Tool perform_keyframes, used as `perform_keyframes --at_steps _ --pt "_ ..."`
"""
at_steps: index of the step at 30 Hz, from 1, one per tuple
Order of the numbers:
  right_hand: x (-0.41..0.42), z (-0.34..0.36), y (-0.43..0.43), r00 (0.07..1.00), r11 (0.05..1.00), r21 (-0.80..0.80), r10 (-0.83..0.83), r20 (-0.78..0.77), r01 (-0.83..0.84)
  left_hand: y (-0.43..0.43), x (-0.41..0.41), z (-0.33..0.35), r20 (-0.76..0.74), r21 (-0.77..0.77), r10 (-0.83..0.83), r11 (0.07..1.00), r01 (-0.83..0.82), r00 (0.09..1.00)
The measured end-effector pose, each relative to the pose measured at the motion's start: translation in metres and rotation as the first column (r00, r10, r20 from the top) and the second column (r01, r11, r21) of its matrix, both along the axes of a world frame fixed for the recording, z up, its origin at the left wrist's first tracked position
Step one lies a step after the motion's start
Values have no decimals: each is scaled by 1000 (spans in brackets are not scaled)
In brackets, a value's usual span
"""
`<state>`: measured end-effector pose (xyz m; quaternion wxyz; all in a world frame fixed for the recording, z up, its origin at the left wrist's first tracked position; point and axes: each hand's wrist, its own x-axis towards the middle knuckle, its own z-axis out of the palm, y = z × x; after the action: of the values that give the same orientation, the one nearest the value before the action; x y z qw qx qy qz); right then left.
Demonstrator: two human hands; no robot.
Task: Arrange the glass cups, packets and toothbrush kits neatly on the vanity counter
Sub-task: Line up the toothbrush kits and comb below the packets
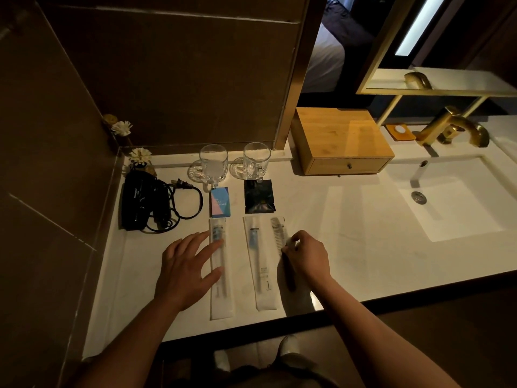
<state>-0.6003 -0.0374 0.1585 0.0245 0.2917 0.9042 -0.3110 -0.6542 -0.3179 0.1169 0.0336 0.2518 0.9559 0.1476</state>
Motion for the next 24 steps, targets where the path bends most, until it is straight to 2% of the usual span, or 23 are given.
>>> perform_keyframes --at_steps 24 --pt "-2 -5 -1 1000 1000 7 3 -18 -3 0 -1 -1 -27 7 4 1000 -3 1000"
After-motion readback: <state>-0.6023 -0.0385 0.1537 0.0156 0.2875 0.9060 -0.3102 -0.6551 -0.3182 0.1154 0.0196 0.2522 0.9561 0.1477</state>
